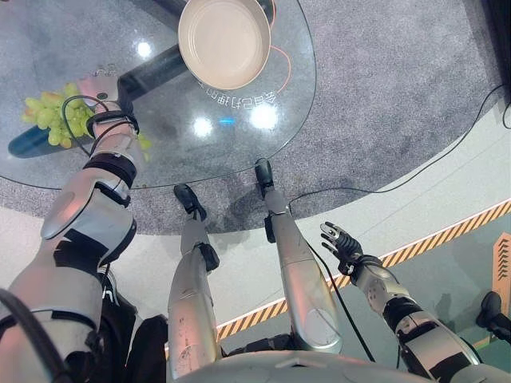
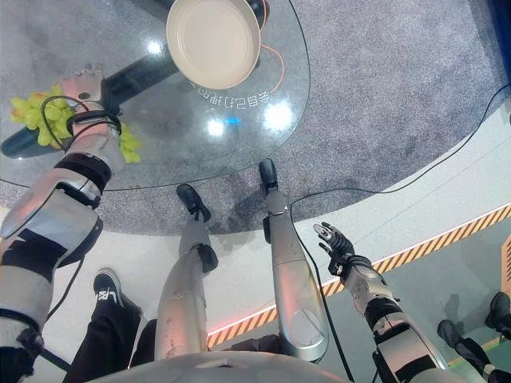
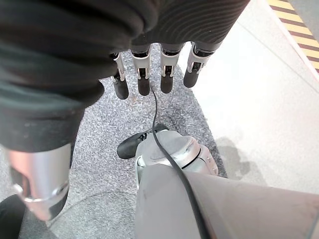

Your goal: Pick up fruits into the plate

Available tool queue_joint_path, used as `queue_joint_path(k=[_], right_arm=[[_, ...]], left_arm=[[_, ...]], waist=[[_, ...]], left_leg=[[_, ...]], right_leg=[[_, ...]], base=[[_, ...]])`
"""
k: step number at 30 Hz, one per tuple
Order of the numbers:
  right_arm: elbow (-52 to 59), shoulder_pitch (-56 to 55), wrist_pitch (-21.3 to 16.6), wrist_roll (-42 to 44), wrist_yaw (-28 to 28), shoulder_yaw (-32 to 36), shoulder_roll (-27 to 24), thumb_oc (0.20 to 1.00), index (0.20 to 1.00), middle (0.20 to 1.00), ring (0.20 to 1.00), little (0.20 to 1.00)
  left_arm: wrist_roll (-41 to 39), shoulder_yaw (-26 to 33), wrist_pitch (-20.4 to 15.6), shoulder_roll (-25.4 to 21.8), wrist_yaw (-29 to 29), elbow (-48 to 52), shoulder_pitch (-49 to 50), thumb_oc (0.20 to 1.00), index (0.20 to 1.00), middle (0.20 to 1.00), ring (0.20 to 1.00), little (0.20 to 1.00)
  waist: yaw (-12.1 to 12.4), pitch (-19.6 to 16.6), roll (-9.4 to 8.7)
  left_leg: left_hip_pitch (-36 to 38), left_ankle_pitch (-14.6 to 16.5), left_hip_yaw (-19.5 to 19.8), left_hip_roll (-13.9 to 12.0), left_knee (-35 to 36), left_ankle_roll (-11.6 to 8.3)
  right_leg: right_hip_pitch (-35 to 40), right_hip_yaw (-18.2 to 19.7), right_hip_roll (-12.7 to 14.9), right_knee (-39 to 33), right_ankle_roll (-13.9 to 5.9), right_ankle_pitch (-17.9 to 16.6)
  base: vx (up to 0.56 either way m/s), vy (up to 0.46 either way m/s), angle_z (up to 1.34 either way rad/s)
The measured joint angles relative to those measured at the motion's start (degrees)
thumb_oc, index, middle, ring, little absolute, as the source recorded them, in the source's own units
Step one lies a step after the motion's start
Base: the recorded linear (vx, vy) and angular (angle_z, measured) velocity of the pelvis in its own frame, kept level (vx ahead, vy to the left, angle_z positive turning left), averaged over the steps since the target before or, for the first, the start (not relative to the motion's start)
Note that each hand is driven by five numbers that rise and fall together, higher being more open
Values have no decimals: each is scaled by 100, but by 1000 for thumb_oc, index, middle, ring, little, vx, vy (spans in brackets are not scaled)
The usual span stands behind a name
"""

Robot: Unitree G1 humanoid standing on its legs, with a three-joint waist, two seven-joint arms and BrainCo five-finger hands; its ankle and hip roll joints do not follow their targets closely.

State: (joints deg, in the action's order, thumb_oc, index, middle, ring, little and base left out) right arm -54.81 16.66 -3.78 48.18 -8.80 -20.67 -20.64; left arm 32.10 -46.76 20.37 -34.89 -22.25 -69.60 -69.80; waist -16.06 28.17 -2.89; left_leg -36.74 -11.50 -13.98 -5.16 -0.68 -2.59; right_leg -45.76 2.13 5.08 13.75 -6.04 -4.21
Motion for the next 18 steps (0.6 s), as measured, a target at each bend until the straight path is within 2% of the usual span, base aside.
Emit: queue_joint_path(k=[5,14,18], right_arm=[[-3,-6,-2,2,-7,42,12,1000,1000,1000,1000,1000],[-48,-43,-24,1,-43,234,72,1000,1000,1000,1000,1000],[-100,-55,-112,1,-60,246,86,1000,1000,1000,1000,1000]], left_arm=[[412,-397,-522,-92,258,469,8,1000,1000,1000,1000,1000],[435,-413,-874,-423,337,1088,97,1000,1000,1000,1000,1000],[696,-464,-1342,-656,460,1434,173,1000,1000,1000,1000,1000]], waist=[[6,3,5],[183,41,72],[315,65,113]], left_leg=[[6,-1,-7,6,0,0],[129,-18,-58,10,0,0],[208,-20,-50,12,0,0]], right_leg=[[0,5,6,2,0,0],[74,45,9,40,0,0],[164,38,13,34,0,1]], base=[[6,45,0],[0,11,-1],[0,0,0]])
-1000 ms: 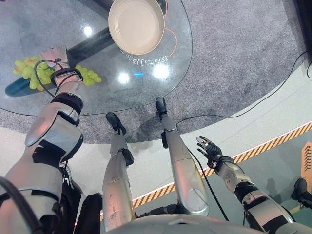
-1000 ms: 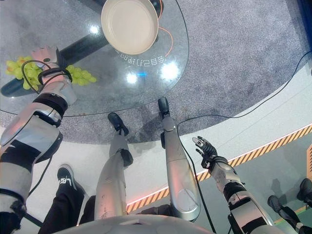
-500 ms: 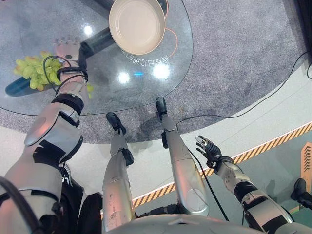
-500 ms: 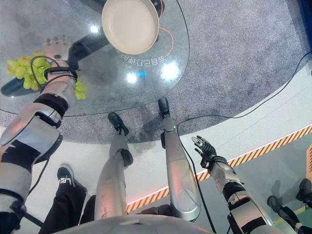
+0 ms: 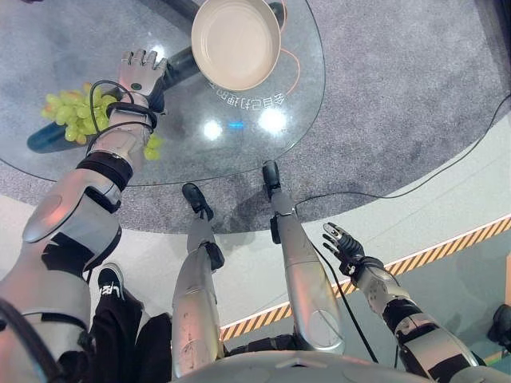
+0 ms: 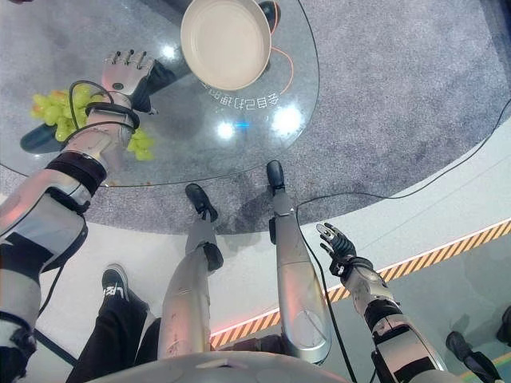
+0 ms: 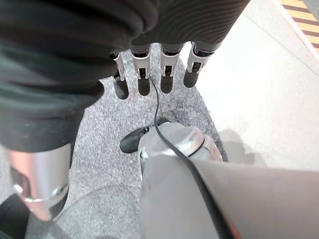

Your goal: Pick up fruits into the plate

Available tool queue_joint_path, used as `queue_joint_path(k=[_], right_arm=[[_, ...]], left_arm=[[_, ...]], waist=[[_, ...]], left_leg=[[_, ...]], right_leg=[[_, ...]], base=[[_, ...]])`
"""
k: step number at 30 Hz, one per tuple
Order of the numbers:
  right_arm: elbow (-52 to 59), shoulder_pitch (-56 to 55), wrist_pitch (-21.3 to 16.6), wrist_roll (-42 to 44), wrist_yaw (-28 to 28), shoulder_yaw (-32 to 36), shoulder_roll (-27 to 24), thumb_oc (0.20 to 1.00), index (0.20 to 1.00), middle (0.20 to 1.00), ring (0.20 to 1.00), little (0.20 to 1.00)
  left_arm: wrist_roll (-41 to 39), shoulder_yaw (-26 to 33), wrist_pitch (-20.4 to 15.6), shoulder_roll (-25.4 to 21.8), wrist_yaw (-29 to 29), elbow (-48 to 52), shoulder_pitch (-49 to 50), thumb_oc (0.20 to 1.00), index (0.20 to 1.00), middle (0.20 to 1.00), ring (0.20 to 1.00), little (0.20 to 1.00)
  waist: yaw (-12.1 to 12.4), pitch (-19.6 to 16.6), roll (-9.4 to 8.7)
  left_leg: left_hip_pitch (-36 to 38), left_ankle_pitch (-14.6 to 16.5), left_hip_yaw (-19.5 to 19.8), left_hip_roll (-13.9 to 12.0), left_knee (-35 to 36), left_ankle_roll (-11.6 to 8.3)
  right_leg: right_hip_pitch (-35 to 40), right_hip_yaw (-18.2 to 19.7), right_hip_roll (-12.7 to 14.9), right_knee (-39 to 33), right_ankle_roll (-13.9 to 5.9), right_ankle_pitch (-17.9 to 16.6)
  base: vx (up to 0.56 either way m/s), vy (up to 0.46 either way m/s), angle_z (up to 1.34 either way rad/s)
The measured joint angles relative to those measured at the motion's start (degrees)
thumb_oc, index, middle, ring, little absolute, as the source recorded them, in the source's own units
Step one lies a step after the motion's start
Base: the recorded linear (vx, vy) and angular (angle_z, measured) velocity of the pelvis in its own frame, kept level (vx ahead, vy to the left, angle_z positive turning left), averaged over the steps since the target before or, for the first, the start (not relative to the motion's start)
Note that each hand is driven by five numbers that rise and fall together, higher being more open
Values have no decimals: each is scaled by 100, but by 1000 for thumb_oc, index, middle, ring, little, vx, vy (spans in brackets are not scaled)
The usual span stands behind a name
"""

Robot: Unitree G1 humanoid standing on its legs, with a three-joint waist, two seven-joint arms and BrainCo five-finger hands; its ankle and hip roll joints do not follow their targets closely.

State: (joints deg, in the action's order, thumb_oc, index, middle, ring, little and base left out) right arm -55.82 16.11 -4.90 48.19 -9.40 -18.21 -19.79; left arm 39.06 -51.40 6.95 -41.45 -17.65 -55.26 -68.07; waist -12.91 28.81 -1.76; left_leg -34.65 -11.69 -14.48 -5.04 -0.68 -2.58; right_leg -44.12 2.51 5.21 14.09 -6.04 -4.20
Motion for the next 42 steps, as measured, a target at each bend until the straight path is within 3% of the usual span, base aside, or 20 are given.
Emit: queue_joint_path(k=[3,6,8,11,18,28,42], right_arm=[[-24,-6,-27,0,-16,64,-1,1000,1000,1000,1000,1000],[-44,-9,-25,0,-45,181,2,1000,1000,1000,1000,1000],[-42,-30,-24,0,-49,244,-9,1000,1000,1000,1000,1000],[-51,-58,-4,-4,-44,374,9,1000,1000,1000,1000,1000],[-151,-220,-5,-18,-50,502,-20,1000,1000,1000,1000,1000],[-201,-240,106,-237,-44,624,-20,1000,1000,1000,1000,1000],[-188,-287,154,-259,38,618,-35,1000,1000,1000,1000,1000]], left_arm=[[133,-92,-237,-326,308,599,18,1000,1000,1000,1000,1000],[-114,-84,-216,-508,459,775,24,1000,1000,1000,1000,1000],[-693,43,-172,-600,444,944,139,1000,1000,1000,1000,1000],[-927,573,-259,-685,336,1086,594,1000,1000,1000,1000,1000],[-841,1115,-467,-794,180,1084,1840,1000,1000,1000,1000,1000],[-759,1415,-453,-950,170,619,2295,1000,1000,1000,1000,1000],[-621,1763,319,-652,-705,444,2222,1000,1000,1000,1000,1000]], waist=[[40,20,36],[56,56,102],[102,87,158],[156,109,212],[327,131,270],[386,134,276],[397,130,264]], left_leg=[[51,-6,17,6,0,3],[161,-7,48,8,2,2],[284,-7,56,4,13,2],[462,-2,58,-3,36,-4],[951,-24,95,2,285,-58],[1303,-88,127,18,511,-33],[1055,-88,261,2,497,-40]], right_leg=[[62,-14,10,-3,1,-1],[193,-42,15,-15,1,0],[323,-55,11,-33,1,0],[525,-65,7,-110,1,1],[1072,-145,1,-426,49,-48],[1553,-246,1,-826,23,-147],[1394,-351,-6,-840,22,-144]], base=[[-2,6,1],[-7,17,2],[0,0,0],[0,0,0],[17,37,2],[28,58,2],[7,-2,2]])
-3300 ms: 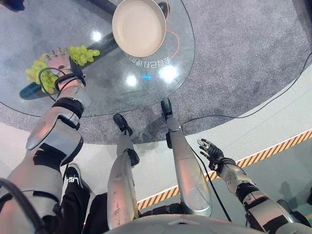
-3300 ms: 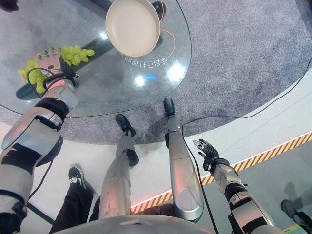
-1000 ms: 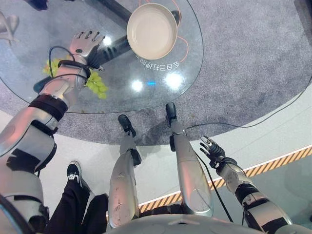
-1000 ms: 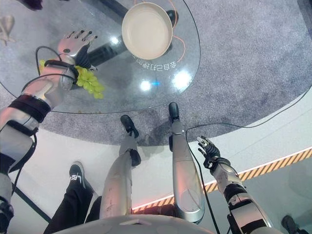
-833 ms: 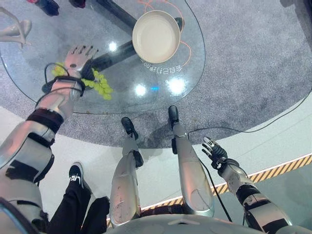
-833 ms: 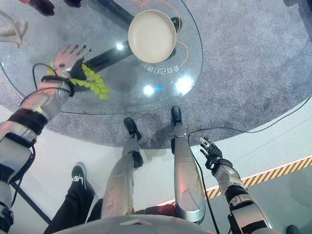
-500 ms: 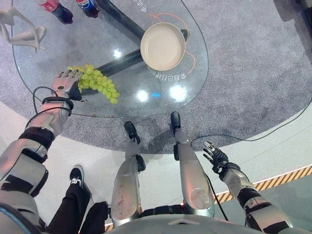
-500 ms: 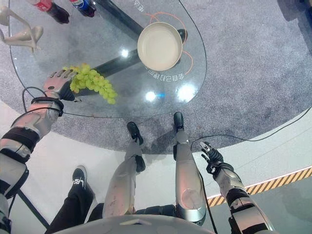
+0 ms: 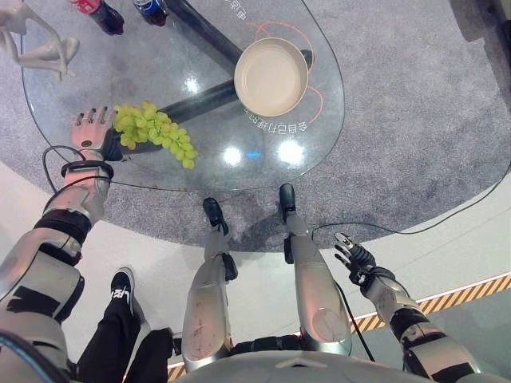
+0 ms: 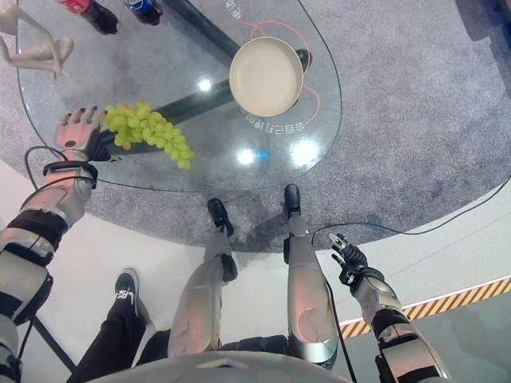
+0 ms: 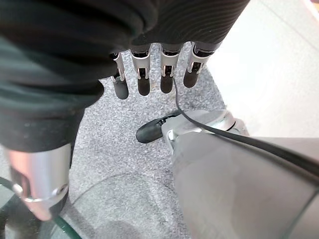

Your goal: Pick up fruits into the plate

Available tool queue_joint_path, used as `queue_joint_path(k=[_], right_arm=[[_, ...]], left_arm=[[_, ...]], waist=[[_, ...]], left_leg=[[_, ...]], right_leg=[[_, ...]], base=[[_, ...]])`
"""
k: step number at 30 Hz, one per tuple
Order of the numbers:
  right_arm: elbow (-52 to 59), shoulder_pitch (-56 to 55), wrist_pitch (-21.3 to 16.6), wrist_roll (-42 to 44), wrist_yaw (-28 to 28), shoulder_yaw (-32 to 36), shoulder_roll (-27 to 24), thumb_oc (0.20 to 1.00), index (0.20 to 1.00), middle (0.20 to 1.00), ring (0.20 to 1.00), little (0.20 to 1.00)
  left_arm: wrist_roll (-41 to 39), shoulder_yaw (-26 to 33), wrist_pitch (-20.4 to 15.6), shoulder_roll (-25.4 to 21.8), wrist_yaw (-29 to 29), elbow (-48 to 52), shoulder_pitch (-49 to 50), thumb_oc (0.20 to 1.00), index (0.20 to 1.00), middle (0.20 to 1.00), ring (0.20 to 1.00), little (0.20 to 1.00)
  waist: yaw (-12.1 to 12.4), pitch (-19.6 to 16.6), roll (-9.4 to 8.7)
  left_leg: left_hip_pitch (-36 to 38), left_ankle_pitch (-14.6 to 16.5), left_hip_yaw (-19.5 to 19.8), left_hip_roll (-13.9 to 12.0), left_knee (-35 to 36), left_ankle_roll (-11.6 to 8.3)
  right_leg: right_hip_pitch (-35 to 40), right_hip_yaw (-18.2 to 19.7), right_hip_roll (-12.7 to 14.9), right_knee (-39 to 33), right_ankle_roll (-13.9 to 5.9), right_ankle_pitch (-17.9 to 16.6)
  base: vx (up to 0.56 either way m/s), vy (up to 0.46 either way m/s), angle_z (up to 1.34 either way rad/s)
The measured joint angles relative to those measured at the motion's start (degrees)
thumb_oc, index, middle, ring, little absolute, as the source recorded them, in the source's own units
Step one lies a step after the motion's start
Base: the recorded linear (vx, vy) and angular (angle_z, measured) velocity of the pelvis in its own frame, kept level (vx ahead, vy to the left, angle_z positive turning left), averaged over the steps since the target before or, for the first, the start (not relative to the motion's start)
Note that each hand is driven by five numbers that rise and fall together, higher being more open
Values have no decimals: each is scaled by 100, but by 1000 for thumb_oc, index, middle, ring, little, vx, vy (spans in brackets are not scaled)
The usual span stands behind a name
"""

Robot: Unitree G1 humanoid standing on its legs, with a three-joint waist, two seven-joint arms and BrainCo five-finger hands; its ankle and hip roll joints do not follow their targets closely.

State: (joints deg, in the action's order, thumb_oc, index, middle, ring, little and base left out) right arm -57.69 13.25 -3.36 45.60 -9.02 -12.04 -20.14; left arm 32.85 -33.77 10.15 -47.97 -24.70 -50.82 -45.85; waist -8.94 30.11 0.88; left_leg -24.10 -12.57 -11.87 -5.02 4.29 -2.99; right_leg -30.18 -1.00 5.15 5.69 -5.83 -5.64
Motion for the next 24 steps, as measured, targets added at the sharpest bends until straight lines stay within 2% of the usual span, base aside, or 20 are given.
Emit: queue_joint_path(k=[8,13,20,24], right_arm=[[200,-30,69,15,33,-21,3,1000,1000,1000,1000,1000],[198,-31,77,52,31,-24,1,1000,1000,1000,1000,1000],[194,-37,81,55,17,-201,2,1000,1000,1000,1000,1000],[188,-37,78,58,-15,-245,5,1000,1000,1000,1000,1000]], left_arm=[[116,-16,318,199,-70,-108,-404,1000,1000,1000,1000,1000],[268,-34,337,250,15,-245,-565,1000,1000,1000,1000,1000],[408,-504,443,433,168,-542,-1061,1000,1000,1000,1000,1000],[563,-693,483,593,354,-749,-1176,1000,1000,1000,1000,1000]], waist=[[-81,1,-33],[-132,2,-39],[-269,16,-177],[-414,15,-178]], left_leg=[[-234,-19,101,-4,-71,1],[-314,-17,97,-9,-112,1],[-602,-13,25,-8,-214,11],[-670,-13,15,-8,-235,11]], right_leg=[[-166,-90,5,50,1,1],[-270,-81,5,128,-1,3],[-614,24,5,247,-2,2],[-683,36,5,258,0,1]], base=[[12,-12,5],[0,0,0],[2,-4,-4],[0,-1,-1]])
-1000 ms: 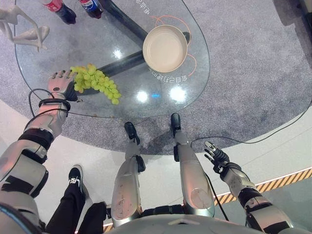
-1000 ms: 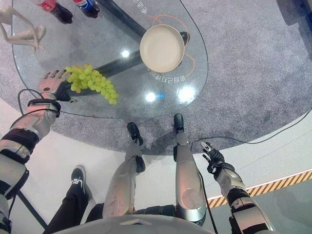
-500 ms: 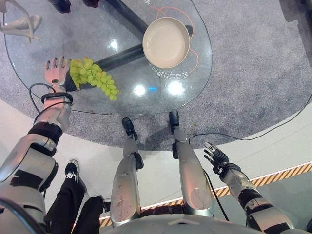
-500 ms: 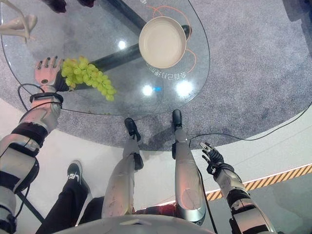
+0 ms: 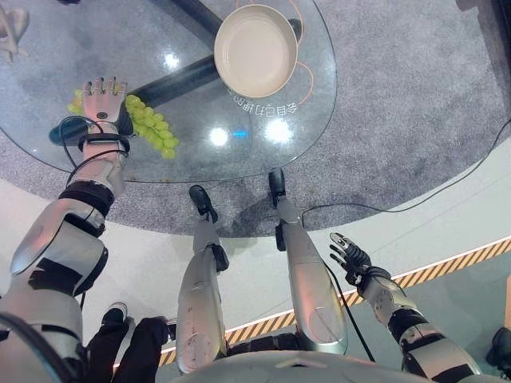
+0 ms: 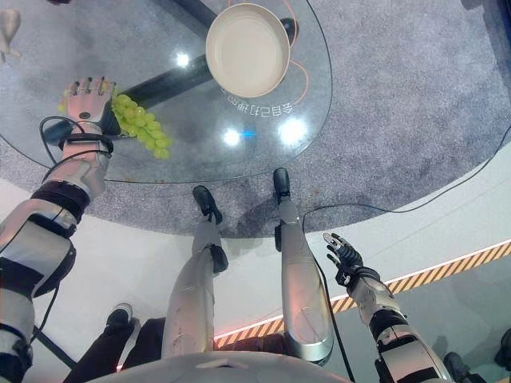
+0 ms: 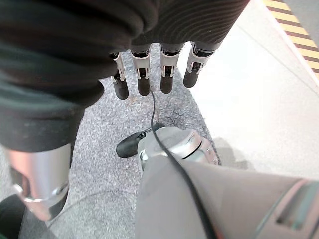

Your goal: Pick up fruits into the plate

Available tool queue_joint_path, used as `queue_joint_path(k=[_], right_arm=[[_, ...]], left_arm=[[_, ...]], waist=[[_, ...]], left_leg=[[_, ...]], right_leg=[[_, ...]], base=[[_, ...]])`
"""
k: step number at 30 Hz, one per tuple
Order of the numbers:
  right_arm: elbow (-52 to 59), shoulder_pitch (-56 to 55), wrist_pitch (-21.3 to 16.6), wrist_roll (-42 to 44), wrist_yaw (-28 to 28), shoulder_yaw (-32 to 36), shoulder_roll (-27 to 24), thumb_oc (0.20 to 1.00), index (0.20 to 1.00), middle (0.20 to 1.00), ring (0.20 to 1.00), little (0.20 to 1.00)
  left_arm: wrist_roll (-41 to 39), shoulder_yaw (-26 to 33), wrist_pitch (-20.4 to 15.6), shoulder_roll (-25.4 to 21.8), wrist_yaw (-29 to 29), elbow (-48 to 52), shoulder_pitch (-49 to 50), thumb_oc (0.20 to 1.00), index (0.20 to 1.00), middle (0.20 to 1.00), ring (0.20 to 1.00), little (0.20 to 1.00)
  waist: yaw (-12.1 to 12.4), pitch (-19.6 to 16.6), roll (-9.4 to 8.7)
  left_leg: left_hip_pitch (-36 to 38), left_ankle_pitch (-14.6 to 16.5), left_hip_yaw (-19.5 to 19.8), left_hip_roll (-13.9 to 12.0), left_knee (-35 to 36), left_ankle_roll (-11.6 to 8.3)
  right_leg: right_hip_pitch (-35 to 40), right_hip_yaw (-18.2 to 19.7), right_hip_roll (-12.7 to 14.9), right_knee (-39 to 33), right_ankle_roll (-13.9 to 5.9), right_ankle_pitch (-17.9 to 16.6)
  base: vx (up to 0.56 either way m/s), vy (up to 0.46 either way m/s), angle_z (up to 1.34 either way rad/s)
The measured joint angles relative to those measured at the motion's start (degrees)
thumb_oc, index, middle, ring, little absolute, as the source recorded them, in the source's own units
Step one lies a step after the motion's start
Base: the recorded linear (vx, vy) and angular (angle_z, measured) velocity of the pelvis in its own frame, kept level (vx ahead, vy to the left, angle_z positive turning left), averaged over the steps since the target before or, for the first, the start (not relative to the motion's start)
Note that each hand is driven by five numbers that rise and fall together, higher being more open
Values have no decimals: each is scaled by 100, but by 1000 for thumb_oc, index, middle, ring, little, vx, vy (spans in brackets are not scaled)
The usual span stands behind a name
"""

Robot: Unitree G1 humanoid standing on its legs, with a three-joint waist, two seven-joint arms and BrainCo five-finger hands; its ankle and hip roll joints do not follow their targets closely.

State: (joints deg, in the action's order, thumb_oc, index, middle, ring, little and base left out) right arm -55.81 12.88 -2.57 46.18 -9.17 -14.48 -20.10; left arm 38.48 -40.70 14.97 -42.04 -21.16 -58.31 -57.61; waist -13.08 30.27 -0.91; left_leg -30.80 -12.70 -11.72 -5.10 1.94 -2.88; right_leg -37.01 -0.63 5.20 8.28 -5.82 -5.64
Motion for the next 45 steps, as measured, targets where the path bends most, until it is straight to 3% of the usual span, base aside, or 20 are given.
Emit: queue_joint_path(k=[8,9,10,11,21,29,36,41,45], right_arm=[[17,47,-2,107,-10,1,-2,1000,1000,1000,1000,1000],[16,53,-3,115,-12,2,-2,1000,1000,1000,1000,1000],[16,53,-3,115,-13,-1,-2,1000,1000,1000,1000,1000],[14,54,-4,121,-17,0,-2,1000,1000,1000,1000,1000],[15,58,-95,229,-114,0,-16,1000,1000,1000,1000,1000],[95,62,-130,371,-117,0,-15,1000,1000,1000,1000,1000],[99,66,-127,446,-120,0,-16,1000,1000,1000,1000,1000],[104,67,-129,447,-120,-21,-14,1000,1000,1000,1000,1000],[105,67,-129,446,-113,-53,-5,1000,1000,1000,1000,1000]], left_arm=[[220,-697,64,200,631,-374,-441,1000,1000,1000,1000,1000],[231,-736,119,234,701,-424,-463,818,818,818,818,818],[287,-753,158,253,777,-446,-477,551,551,551,551,551],[380,-816,242,278,898,-461,-491,200,200,200,200,200],[1112,-1085,740,440,1510,-678,-655,200,200,200,200,200],[1336,-1126,743,447,1649,-722,-639,200,200,200,200,200],[1317,-1121,768,464,1333,-838,-643,200,200,200,200,200],[459,-1013,681,468,787,-833,-621,200,200,200,200,200],[-95,-823,381,465,444,-804,-566,200,200,200,200,200]], waist=[[-29,-4,-7],[-45,-4,-8],[-55,-6,-10],[-69,-6,-10],[-267,-22,-36],[-229,-22,-36],[-239,-24,-40],[-234,-25,-40],[-204,-24,-42]], left_leg=[[-194,19,-89,5,-88,8],[-204,25,-115,8,-100,14],[-205,32,-143,9,-107,19],[-206,63,-169,8,-116,-1],[-408,105,-231,5,-190,3],[-422,103,-219,6,-190,17],[-496,95,-212,2,-204,26],[-479,95,-178,-4,-244,26],[-399,95,-143,-3,-256,26]], right_leg=[[-300,114,2,195,-3,4],[-329,144,2,219,-3,4],[-355,169,3,243,-6,6],[-373,184,3,254,-24,20],[-581,262,-1,269,-39,27],[-586,245,-2,271,-17,13],[-659,237,-2,291,-6,2],[-594,192,0,291,-3,0],[-482,175,3,284,-2,-1]], base=[[-1,8,-3],[-4,10,-9],[-6,5,-10],[-7,1,-9],[-5,-1,-2],[0,0,0],[0,0,0],[-8,-6,3],[-5,-2,3]])
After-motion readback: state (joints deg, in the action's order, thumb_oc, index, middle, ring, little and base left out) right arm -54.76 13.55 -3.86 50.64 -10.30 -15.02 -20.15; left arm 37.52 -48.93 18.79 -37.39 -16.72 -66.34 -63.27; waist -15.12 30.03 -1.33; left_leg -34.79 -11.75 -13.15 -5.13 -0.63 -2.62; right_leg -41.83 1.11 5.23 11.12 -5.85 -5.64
